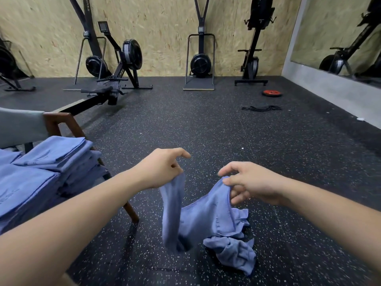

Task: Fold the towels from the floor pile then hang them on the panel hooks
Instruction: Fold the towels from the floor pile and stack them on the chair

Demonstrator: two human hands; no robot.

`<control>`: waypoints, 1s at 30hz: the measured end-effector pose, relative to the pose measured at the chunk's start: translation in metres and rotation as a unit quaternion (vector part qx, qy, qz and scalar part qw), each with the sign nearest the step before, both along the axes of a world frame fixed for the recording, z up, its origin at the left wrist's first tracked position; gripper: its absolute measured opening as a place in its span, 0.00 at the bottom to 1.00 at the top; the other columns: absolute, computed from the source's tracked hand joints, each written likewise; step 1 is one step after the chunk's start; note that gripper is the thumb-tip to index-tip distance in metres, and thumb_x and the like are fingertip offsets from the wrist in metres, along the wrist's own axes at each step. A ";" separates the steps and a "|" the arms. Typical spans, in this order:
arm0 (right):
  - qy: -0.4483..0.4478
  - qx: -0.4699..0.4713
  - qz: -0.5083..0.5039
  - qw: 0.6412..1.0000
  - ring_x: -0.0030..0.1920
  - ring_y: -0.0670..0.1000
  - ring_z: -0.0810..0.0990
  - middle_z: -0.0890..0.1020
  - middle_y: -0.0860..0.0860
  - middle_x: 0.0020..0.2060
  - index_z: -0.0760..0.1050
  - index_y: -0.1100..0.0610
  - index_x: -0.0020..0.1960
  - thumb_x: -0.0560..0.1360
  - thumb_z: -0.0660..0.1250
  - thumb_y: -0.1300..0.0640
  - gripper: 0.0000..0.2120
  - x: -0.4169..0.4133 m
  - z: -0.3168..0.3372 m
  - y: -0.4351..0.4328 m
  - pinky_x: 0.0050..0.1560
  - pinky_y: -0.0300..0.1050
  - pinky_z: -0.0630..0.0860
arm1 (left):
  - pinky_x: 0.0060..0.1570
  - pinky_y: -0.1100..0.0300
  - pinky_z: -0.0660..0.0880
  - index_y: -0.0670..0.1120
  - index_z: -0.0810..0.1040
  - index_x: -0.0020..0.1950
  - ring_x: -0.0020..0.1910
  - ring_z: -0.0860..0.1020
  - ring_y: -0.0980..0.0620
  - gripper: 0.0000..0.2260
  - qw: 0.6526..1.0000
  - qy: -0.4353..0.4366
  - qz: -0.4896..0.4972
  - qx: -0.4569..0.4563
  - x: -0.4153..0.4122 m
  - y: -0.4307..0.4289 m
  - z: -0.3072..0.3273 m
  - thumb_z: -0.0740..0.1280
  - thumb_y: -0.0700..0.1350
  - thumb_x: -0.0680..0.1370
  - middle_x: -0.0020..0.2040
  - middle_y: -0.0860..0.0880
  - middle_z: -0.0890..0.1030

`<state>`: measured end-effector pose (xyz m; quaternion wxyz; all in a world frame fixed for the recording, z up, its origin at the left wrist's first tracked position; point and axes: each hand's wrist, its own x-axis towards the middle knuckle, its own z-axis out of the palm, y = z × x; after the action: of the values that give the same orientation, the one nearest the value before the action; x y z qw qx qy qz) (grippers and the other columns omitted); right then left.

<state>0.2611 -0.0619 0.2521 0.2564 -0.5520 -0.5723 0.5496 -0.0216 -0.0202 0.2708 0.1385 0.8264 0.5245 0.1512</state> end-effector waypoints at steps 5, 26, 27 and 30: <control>0.041 0.014 0.019 0.999 0.39 0.55 0.85 0.82 0.62 0.44 0.72 0.54 0.71 0.85 0.63 0.66 0.17 -0.026 0.013 -0.012 0.43 0.51 0.87 | 0.37 0.74 0.69 0.60 0.80 0.68 0.37 0.77 0.70 0.17 0.999 -0.027 -0.020 0.038 0.020 -0.009 0.004 0.70 0.44 0.82 0.38 0.63 0.83; 0.075 0.108 -0.009 0.991 0.42 0.56 0.87 0.87 0.67 0.48 0.79 0.65 0.62 0.83 0.66 0.68 0.09 -0.034 0.022 -0.018 0.46 0.46 0.86 | 0.49 0.64 0.76 0.57 0.75 0.73 0.45 0.82 0.58 0.26 0.977 -0.162 -0.098 0.095 0.058 -0.042 0.011 0.72 0.37 0.78 0.51 0.59 0.85; 0.075 0.108 -0.020 0.991 0.42 0.56 0.87 0.87 0.68 0.48 0.80 0.66 0.61 0.83 0.65 0.68 0.08 -0.034 0.023 -0.017 0.45 0.45 0.86 | 0.47 0.66 0.75 0.57 0.75 0.72 0.45 0.82 0.57 0.26 0.975 -0.170 -0.099 0.104 0.058 -0.042 0.012 0.72 0.37 0.77 0.55 0.60 0.83; 0.071 0.115 -0.031 0.990 0.40 0.55 0.86 0.87 0.67 0.46 0.81 0.67 0.58 0.83 0.66 0.68 0.07 -0.032 0.024 -0.017 0.42 0.44 0.86 | 0.44 0.68 0.74 0.59 0.73 0.67 0.43 0.82 0.54 0.26 0.970 -0.208 -0.088 0.095 0.057 -0.041 0.016 0.73 0.37 0.75 0.59 0.59 0.79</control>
<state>0.2294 -0.0788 0.2765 0.3755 -0.4959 -0.5947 0.5094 0.0350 -0.0608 0.2865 0.1786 0.8290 0.3926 0.3559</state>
